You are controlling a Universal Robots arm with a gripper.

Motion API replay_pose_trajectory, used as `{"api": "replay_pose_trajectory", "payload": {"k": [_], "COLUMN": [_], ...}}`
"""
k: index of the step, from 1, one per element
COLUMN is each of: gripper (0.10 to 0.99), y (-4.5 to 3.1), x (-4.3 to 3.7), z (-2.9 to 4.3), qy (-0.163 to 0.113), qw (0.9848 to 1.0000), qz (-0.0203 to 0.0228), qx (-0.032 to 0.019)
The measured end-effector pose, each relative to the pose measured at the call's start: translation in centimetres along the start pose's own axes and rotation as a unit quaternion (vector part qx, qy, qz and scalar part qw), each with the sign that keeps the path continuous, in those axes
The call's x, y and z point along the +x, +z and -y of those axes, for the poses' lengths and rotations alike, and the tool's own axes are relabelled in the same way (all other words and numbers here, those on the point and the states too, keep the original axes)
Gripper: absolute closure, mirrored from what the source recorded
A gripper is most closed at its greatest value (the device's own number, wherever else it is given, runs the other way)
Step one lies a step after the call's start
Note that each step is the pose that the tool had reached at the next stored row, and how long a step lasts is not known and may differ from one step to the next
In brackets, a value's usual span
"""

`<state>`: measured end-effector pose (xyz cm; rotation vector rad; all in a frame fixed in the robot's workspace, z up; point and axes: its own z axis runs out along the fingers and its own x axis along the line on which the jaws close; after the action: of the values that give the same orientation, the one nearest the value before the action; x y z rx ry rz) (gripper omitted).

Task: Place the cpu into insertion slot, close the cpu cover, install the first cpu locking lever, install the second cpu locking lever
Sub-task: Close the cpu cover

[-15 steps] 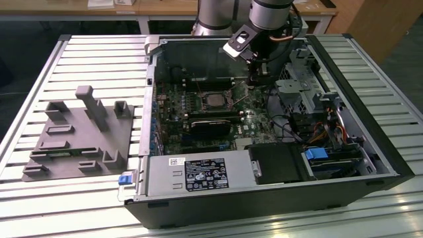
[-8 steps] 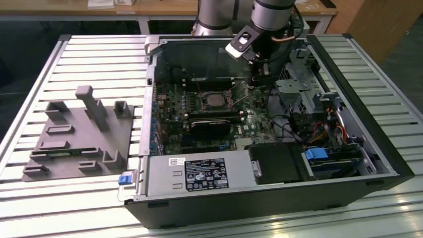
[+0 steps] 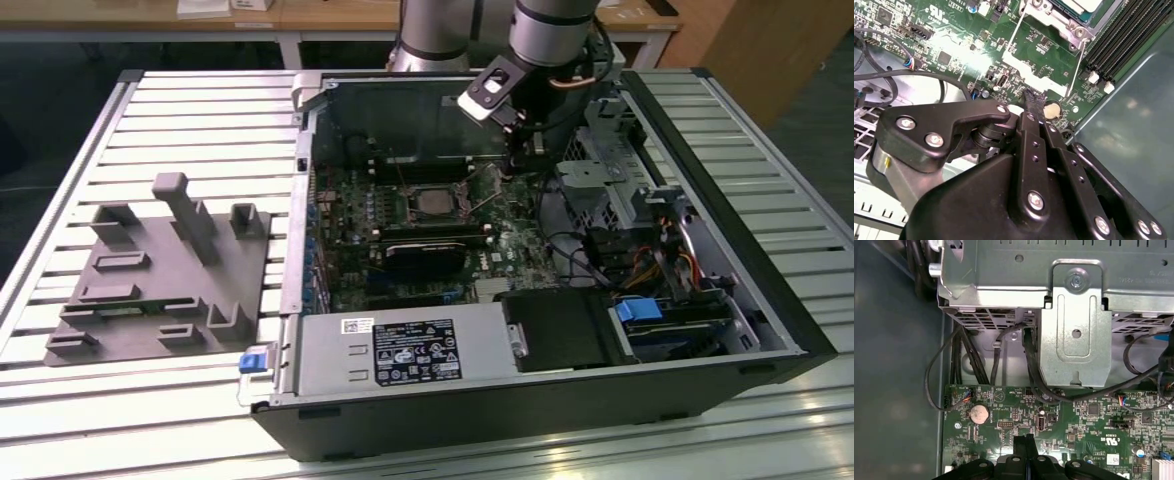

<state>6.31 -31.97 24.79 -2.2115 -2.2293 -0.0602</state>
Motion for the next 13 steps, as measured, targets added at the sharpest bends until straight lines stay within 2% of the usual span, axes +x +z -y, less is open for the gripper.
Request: {"api": "replay_pose_trajectory", "payload": {"k": [6,13], "gripper": [0.980,0.980], "y": [0.43,0.45], "x": [0.11,0.18], "z": [0.03,1.21], "qy": [0.000,0.000], "qw": [1.0000,1.0000], "qz": [0.0000,0.0000], "qx": [0.0002,0.0002]}}
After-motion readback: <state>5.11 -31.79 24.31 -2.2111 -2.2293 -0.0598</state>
